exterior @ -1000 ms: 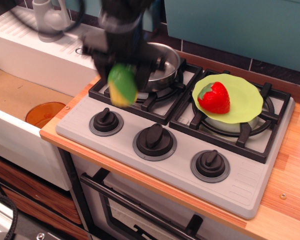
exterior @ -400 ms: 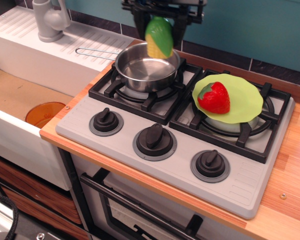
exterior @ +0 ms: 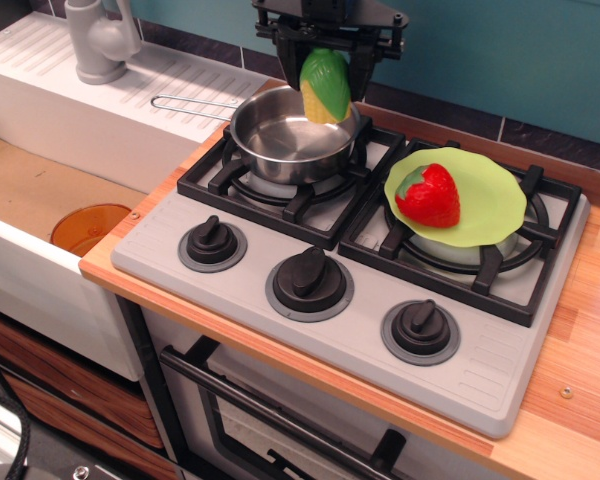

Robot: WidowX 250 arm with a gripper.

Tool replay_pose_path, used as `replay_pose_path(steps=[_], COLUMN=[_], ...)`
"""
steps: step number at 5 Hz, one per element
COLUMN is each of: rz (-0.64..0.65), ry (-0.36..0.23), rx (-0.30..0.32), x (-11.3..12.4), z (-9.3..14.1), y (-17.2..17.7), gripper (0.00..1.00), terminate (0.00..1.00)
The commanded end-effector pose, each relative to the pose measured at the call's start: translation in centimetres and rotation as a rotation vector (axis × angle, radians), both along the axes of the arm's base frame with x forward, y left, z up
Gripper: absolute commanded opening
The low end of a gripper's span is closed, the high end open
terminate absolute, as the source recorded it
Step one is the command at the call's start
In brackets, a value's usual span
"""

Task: Put strawberry on plate and corncob in pot or pan on stove

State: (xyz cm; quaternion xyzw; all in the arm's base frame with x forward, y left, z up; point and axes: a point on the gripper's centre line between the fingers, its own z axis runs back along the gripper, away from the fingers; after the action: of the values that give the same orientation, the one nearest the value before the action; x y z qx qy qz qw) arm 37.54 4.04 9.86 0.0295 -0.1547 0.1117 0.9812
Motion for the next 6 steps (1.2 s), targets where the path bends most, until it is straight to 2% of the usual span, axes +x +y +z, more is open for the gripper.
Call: replay_pose_path(steps=[1,2,3,4,5,6], rz=[-0.023,-0.033,-0.015,0.030,0.071,0.093], ry=[-0.076,-0.072,-0.045,0.003,0.021,0.013], rx=[0.001,0.009,0.005,0.006,0.013,0.012], x=[1.0,1.0,0.4,-0.4,-1.4,-2.4], z=[0.2,0.1,0.8,2.6,3.8,3.9], y=[1.3,1.8,1.3,-0.1,-1.7,-3.3], gripper=[0.00,1.00,1.00,1.00,1.00,1.00], terminate=[0.00,0.00,0.00,0.00,0.00,0.00])
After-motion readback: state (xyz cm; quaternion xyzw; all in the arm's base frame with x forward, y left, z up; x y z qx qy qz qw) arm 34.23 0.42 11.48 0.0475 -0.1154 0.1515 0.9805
